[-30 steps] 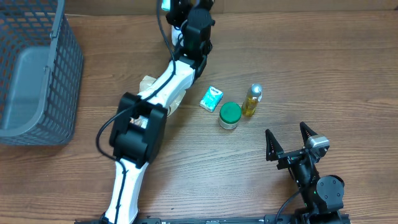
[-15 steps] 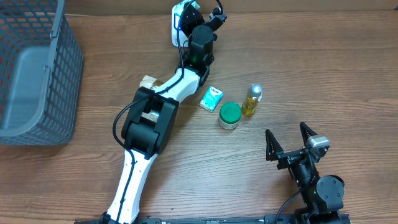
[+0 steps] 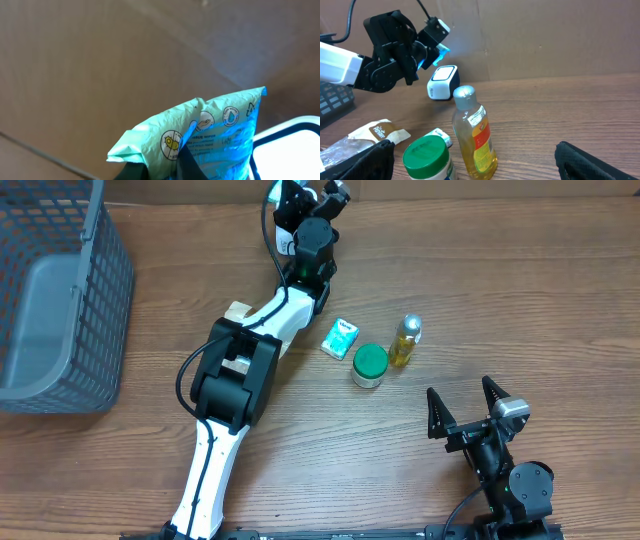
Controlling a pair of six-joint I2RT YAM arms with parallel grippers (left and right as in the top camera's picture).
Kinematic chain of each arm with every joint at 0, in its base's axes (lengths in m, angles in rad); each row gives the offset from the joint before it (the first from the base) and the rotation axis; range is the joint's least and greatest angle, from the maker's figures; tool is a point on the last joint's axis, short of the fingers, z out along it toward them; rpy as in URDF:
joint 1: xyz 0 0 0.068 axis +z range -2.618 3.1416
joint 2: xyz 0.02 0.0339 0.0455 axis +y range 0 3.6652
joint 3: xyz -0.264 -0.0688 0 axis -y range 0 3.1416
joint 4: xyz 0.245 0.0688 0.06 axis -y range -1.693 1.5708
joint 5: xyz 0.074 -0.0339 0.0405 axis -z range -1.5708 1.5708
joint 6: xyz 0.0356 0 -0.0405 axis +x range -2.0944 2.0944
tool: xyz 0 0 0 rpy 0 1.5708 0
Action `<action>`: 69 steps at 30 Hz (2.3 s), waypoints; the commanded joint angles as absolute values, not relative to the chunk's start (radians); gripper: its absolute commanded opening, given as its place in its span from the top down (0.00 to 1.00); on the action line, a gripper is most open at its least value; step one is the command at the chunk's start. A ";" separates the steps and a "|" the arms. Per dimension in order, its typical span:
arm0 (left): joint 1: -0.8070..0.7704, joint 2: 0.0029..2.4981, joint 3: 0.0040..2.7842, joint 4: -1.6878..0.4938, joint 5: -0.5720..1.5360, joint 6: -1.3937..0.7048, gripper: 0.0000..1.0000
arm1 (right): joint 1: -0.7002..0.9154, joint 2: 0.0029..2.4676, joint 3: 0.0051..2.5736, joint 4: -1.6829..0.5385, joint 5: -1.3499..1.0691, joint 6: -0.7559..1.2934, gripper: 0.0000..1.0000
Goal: Scan the item barcode
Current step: 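Hold the wipes pack barcode up at the white scanner, then lower the wipes pack beside the green jar and open the left gripper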
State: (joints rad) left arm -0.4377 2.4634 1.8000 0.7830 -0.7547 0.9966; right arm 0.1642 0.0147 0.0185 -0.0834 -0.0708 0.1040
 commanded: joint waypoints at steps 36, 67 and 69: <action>-0.495 1.909 1.532 -1.015 0.039 0.084 0.95 | 0.161 0.003 0.008 -0.080 -0.061 0.101 0.00; -0.499 1.909 1.409 -0.764 -0.115 -0.034 0.52 | 0.161 0.003 0.008 -0.080 -0.061 0.101 0.00; -0.473 1.909 1.409 -0.799 -0.100 -0.105 0.69 | 0.162 0.003 0.008 -0.080 -0.061 0.101 0.00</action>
